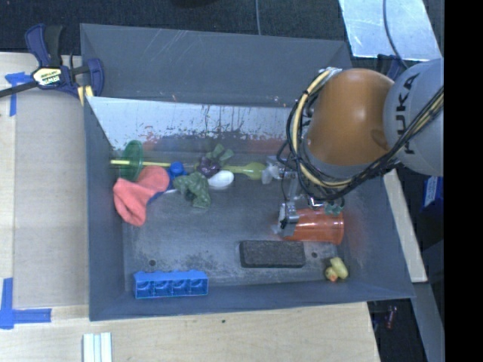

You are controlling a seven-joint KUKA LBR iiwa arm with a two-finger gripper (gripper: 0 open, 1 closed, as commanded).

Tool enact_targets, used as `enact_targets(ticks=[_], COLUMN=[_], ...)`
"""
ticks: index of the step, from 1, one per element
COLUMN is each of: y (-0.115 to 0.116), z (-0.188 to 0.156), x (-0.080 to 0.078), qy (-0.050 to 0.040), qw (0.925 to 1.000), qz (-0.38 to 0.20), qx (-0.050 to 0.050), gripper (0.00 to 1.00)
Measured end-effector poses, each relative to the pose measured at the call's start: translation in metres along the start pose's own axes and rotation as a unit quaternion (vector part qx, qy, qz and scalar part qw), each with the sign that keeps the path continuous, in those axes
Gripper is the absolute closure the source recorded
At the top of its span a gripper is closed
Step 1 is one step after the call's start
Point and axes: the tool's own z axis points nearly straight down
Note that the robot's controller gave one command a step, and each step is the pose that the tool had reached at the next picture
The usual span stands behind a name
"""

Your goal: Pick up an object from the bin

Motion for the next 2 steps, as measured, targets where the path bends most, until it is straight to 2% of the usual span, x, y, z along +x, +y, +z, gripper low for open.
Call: enact_targets(ticks=[1,2], y=[-0.012,-0.042], z=[0.003,-0.008], x=[0.001,0.022], qy=[0.0008,0.0003], qw=[0.9996,0.9996], qz=[0.03,-0.029], qx=[0.0,0.0], gripper=[0.0,0.0])
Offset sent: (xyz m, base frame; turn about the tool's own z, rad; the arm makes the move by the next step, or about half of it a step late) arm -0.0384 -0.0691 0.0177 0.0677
